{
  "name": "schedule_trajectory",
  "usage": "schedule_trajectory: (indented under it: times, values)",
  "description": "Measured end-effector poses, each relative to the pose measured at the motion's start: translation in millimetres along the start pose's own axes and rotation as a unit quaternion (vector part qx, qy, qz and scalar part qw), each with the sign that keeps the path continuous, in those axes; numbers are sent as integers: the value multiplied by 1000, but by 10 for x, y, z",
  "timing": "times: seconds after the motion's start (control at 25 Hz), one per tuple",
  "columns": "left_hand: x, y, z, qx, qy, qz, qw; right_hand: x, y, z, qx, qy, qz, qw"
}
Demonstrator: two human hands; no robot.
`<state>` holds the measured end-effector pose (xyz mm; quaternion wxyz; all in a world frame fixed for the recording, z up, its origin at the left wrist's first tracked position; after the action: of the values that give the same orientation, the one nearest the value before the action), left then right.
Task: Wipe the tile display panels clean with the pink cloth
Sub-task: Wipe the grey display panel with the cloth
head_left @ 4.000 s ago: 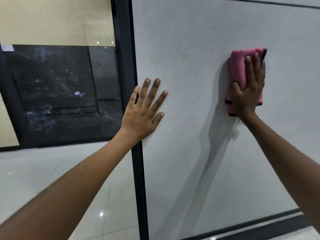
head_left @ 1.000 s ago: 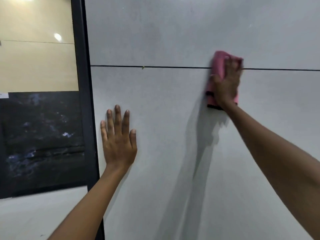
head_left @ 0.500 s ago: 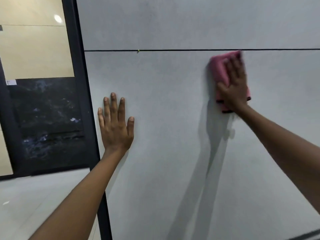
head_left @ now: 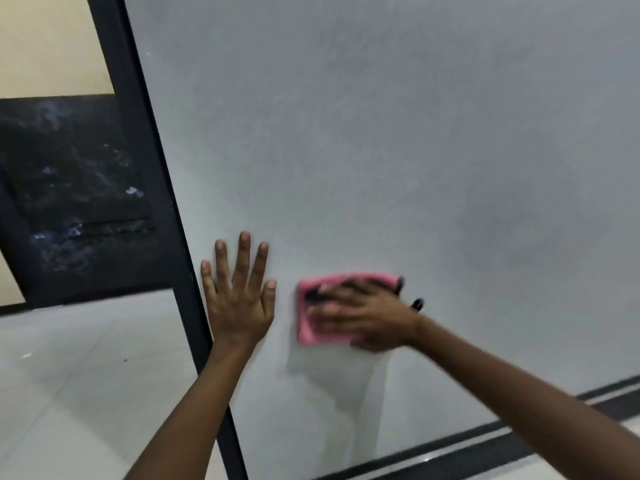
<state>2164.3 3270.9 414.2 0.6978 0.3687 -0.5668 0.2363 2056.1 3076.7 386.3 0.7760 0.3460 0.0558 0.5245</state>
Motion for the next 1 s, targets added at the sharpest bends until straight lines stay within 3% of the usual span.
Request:
schedule_trajectory:
  times: [0.04,0.12,0.2,0.28,0.32,0.36,0.4,0.48,0.52,0.6,0.64,0.76,0.88,0.96,1.0]
  values:
    - [-25,-6,4,-1,1,2,1000,-125,181,275,-6,-78,54,995]
    - [-56,-26,2,2,-3,1,1000,-607,635,973,-64,-252,162,952]
    - [-16,-8,-18,5,-5,-1,1000,-1093,1056,1513,-88,-411,253,872]
    - [-16,34,22,-22,-4,-15,1000,-1252,1075,1594,-76,-519,304,795]
    - [-91,43,90,-44,-22,-26,998,-1198,944,1456,-86,-528,305,788]
    - [-229,39,168,-61,-48,-39,996,-1057,763,1209,-92,-506,295,805]
    - [-406,17,216,-65,-73,-51,994,-867,521,872,-85,-450,265,848]
    - [-741,-84,160,-35,-87,-57,994,-413,-76,-9,-58,-239,116,962]
    - [-862,-147,76,-11,-83,-48,995,-269,-357,-445,-53,-113,27,992]
    - [-992,-236,-79,25,-89,-20,996,-246,-695,-958,-49,38,-86,994]
    - [-1022,-269,-118,37,-95,-7,995,-308,-682,-933,-36,34,-79,996]
    - [-1087,-281,-103,30,-98,11,995,-607,-182,-218,-18,-166,70,984]
    - [-1057,-281,-108,24,-91,10,995,-1258,455,667,-80,-374,221,897]
    - [-1023,-279,-111,26,-86,9,996,-1455,538,805,-87,-432,284,851]
    - [-1036,-268,-89,15,-80,3,997,-1429,420,692,-85,-438,286,848]
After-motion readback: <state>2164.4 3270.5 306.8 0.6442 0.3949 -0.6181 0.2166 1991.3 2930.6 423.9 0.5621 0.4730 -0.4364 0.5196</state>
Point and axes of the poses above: each hand's wrist, its own x-axis towards the middle knuckle, its own y-axis out of the back of the hand, z = x × y, the point moved 4 cm from there along x, towards the middle knuckle, and after that the axes turned 12 degrees about y, right-handed, at the moved point
